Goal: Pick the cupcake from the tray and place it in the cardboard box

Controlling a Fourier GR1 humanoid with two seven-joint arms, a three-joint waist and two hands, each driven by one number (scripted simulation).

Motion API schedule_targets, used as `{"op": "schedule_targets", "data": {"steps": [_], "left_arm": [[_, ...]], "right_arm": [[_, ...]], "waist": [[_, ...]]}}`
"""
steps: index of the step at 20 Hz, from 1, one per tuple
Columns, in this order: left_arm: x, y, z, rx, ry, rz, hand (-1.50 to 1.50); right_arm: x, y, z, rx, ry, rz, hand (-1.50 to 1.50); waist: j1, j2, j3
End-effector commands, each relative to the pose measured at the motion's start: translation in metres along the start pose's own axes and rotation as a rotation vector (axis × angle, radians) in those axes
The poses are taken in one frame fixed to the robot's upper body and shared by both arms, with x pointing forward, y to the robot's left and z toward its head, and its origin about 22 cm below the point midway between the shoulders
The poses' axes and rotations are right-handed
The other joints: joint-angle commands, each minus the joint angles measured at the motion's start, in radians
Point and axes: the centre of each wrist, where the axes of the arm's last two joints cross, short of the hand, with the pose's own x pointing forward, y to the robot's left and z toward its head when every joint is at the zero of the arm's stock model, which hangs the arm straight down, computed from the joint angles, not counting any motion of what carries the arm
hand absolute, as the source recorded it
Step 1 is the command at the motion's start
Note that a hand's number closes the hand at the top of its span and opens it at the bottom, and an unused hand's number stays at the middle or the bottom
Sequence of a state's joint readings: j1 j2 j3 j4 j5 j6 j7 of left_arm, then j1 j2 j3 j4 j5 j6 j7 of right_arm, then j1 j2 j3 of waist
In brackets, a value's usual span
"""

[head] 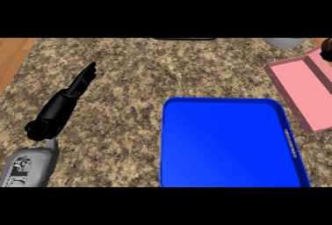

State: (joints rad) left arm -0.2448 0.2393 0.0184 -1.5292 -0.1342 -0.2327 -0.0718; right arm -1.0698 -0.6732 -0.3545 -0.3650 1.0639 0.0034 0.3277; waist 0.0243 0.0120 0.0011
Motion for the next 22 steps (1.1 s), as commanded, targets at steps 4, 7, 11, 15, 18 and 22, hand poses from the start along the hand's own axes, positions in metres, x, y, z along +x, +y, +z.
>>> {"op": "schedule_targets", "data": {"steps": [4, 7, 11, 15, 18, 22], "left_arm": [[-0.01, -0.002, 0.005, 0.012, -0.01, -0.01, 0.0], [-0.006, 0.0, -0.001, 0.0, 0.004, -0.012, 0.0], [0.008, 0.006, -0.009, -0.012, 0.007, -0.018, 0.0], [0.003, 0.001, -0.002, -0.016, 0.0, -0.011, 0.0], [-0.003, 0.003, 0.003, 0.004, 0.014, 0.012, 0.0], [0.003, 0.014, 0.0, 0.013, 0.006, 0.0, 0.0]], "right_arm": [[-0.063, 0.002, -0.011, 0.246, 0.076, 0.049, 1.5], [-0.059, 0.025, -0.008, 0.34, -0.04, 0.02, -1.5], [-0.074, 0.003, -0.011, 0.276, -0.172, -0.094, -1.5], [-0.055, -0.019, -0.011, 0.025, -0.278, -0.446, -1.5], [-0.057, -0.026, -0.012, -0.076, -0.253, -0.83, -1.5], [-0.079, -0.022, -0.014, -0.144, -0.143, -1.075, -1.5]], "waist": [[-0.007, -0.002, 0.0], [0.0, 0.0, 0.001], [0.002, -0.001, 0.002], [0.0, -0.006, 0.004], [-0.016, -0.012, 0.006], [-0.014, -0.007, 0.003]]}}
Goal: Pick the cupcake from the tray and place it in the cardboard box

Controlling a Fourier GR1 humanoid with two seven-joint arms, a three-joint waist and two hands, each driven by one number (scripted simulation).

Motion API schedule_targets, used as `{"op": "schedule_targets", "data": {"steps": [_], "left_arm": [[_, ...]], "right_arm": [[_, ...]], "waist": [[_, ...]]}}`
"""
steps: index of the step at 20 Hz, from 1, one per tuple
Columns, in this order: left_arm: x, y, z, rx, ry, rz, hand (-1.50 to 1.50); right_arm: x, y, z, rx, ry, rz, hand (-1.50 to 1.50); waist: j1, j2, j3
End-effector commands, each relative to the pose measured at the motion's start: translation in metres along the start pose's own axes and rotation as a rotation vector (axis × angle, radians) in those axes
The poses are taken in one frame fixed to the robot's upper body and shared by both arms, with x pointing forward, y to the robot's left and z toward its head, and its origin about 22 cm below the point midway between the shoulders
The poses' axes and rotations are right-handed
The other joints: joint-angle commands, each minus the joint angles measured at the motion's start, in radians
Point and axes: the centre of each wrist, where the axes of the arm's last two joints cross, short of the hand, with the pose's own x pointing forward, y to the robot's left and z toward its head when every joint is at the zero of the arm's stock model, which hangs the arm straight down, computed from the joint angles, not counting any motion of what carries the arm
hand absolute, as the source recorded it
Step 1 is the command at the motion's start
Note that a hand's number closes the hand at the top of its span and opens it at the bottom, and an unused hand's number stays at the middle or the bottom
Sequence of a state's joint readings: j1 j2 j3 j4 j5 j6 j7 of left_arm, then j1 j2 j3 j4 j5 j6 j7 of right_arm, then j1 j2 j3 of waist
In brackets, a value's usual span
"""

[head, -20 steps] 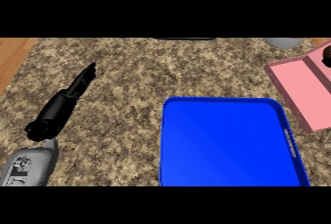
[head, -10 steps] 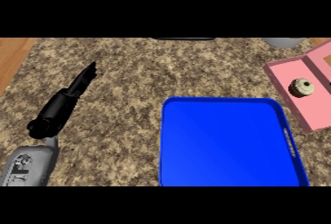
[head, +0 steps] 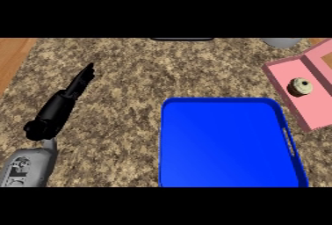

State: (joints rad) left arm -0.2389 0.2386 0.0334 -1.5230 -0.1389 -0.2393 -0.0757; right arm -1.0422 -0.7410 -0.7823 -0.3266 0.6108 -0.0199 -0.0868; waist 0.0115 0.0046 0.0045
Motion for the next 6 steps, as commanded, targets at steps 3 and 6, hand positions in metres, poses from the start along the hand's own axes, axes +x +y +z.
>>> {"op": "schedule_targets", "data": {"steps": [3, 6], "left_arm": [[-0.009, -0.002, 0.011, 0.007, 0.003, -0.001, 0.0], [0.013, 0.004, 0.005, 0.003, -0.012, -0.009, 0.0]], "right_arm": [[-0.035, -0.06, 0.009, -0.192, 0.022, -0.281, -1.5], [-0.065, -0.051, 0.018, -0.251, 0.029, -0.269, -1.5]], "waist": [[-0.002, 0.004, -0.002], [0.009, 0.002, -0.002]]}}
